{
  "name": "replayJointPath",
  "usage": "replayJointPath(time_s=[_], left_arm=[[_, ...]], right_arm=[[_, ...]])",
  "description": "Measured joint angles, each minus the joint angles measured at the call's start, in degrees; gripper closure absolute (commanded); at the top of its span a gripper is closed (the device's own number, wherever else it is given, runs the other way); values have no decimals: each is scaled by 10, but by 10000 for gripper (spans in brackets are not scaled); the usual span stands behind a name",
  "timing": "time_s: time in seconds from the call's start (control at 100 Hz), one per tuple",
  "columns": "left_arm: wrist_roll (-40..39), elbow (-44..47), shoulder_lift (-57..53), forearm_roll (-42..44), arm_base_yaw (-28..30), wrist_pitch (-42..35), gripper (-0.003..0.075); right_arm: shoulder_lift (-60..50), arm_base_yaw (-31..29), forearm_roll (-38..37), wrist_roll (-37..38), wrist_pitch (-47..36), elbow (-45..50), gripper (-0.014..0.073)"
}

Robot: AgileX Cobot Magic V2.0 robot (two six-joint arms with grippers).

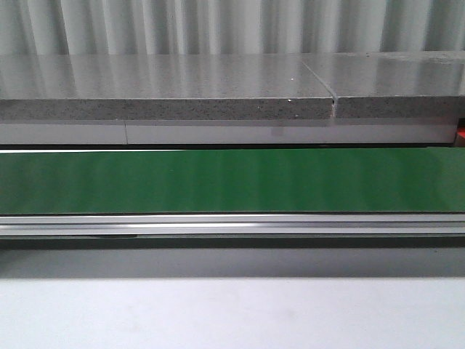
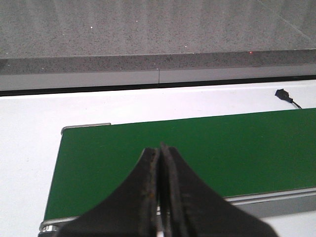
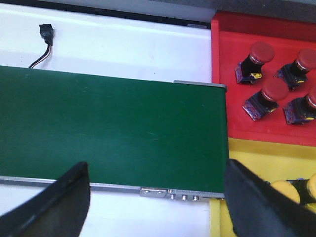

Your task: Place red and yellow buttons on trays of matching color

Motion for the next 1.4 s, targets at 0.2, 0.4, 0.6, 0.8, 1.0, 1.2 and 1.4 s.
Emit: replayJointPath(time_s=[0.2,0.4,0.6,0.8,1.0,1.2,1.4], left_arm=[[0,0,0,0,0,0,740],[0,0,0,0,0,0,740],[0,0,0,0,0,0,740],[0,0,0,0,0,0,740],[0,0,0,0,0,0,740],[0,0,0,0,0,0,740],[0,0,0,0,0,0,740]], right_arm=[[-113,0,0,-8,-7,71,36],[-210,0,0,-9,-6,130,151],[-260,0,0,-9,5,159,526],[-263,0,0,-11,7,163,664],[-263,0,0,-11,7,163,664],[-263,0,0,-11,7,163,664],[-263,0,0,-12,7,163,664]])
